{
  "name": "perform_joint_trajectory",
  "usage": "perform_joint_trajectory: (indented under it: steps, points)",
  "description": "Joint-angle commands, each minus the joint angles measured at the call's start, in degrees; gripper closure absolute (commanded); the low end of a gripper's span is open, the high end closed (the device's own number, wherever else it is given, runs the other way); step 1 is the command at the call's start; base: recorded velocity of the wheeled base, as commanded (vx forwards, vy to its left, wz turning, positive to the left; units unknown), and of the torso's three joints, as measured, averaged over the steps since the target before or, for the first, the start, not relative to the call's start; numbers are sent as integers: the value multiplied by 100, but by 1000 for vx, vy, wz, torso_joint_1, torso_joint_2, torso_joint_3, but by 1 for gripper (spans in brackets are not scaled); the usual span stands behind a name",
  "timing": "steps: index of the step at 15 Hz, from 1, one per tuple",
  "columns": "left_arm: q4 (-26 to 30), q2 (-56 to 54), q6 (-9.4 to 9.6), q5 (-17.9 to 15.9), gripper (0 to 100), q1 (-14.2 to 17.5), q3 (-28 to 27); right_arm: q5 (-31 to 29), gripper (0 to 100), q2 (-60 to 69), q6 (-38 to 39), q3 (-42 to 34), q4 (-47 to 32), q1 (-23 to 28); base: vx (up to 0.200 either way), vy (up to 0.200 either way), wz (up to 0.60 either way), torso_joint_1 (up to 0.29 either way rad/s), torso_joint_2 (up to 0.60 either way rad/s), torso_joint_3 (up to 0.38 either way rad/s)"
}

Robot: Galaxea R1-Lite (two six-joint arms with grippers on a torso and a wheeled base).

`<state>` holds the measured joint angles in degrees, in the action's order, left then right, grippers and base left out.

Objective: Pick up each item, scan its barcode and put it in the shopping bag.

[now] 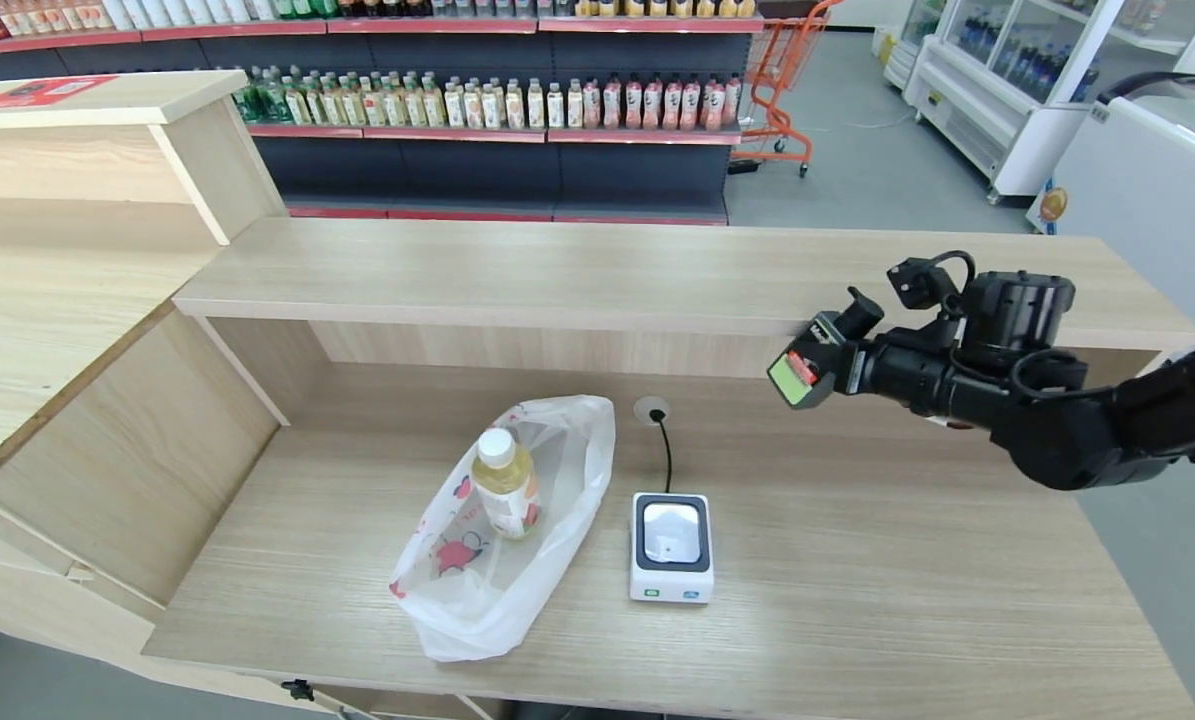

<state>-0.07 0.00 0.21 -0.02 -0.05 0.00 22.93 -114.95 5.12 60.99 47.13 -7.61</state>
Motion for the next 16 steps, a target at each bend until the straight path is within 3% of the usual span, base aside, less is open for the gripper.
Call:
perform_joint_trajectory:
  steps: [1,6,8,13,16]
  points:
    - [-1,9,6,2,0,-4,0,177,100,631,253,-298,-37,-13,0,200,0,22,17,-2]
    - [-1,0,14,2,0,-4,0,335,100,860,217,-993,-248,-338,0,200,0,-1,3,1]
    - [-1,0,23,2,0,-4,0,326,100,851,-125,-1291,-266,-452,0,200,0,-2,5,2]
    - [-1,9,23,2,0,-4,0,396,100,842,-688,-1854,-204,-698,0,0,0,0,0,0]
    - [-1,9,23,11,0,-4,0,889,100,640,-1303,-1951,-195,-900,0,0,0,0,0,0]
